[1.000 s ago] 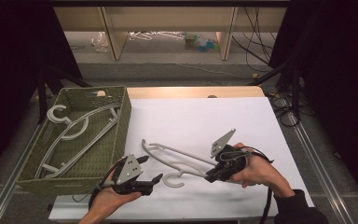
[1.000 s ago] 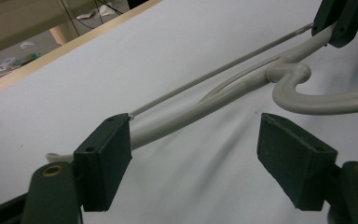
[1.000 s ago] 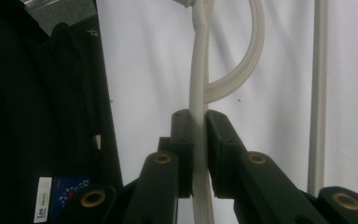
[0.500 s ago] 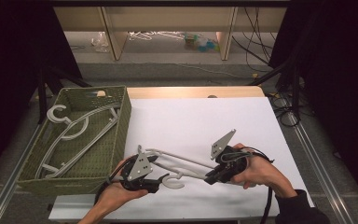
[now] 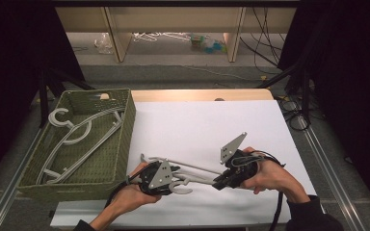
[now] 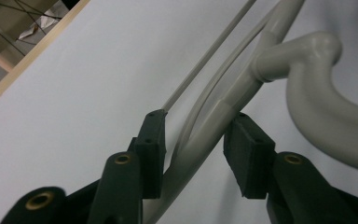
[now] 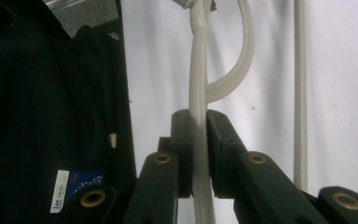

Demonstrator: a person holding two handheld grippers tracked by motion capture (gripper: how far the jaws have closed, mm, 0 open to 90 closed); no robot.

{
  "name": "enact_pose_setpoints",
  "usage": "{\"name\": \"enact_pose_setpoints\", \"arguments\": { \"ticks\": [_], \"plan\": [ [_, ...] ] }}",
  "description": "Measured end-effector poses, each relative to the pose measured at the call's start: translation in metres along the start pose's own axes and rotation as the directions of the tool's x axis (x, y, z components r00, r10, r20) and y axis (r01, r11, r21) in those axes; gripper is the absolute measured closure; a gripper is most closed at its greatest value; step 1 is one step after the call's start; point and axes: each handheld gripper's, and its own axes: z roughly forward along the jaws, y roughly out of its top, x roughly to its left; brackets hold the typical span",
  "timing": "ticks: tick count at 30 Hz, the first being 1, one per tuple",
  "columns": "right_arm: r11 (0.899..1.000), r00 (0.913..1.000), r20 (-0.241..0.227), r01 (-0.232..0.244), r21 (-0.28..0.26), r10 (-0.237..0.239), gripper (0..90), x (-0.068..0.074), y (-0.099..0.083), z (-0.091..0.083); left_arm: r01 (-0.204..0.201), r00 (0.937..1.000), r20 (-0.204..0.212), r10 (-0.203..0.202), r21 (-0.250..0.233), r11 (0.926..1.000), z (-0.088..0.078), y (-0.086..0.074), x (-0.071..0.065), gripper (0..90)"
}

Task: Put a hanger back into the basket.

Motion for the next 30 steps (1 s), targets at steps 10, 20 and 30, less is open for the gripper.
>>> {"name": "enact_pose_setpoints", "arguments": {
  "ticks": [10,20,30],
  "plan": [
    [0.998,0.9995,-0.032,-0.01,-0.069,0.007,78.4,-0.007,-0.008,-0.013,-0.152,0.9879,0.033,0.151,0.015,0.9883,-0.007,0.018,-0.005,71.7],
    [0.993,0.9958,0.031,-0.083,-0.088,0.086,54.5,-0.013,-0.011,-0.015,0.039,0.9904,0.132,-0.039,0.006,0.9992,-0.008,0.023,-0.001,81.1],
    [0.975,0.9705,0.158,-0.158,-0.154,0.182,37.9,-0.01,-0.005,-0.024,0.251,0.9634,0.086,-0.254,0.045,0.967,-0.012,0.011,0.015,81.0]
  ]
}}
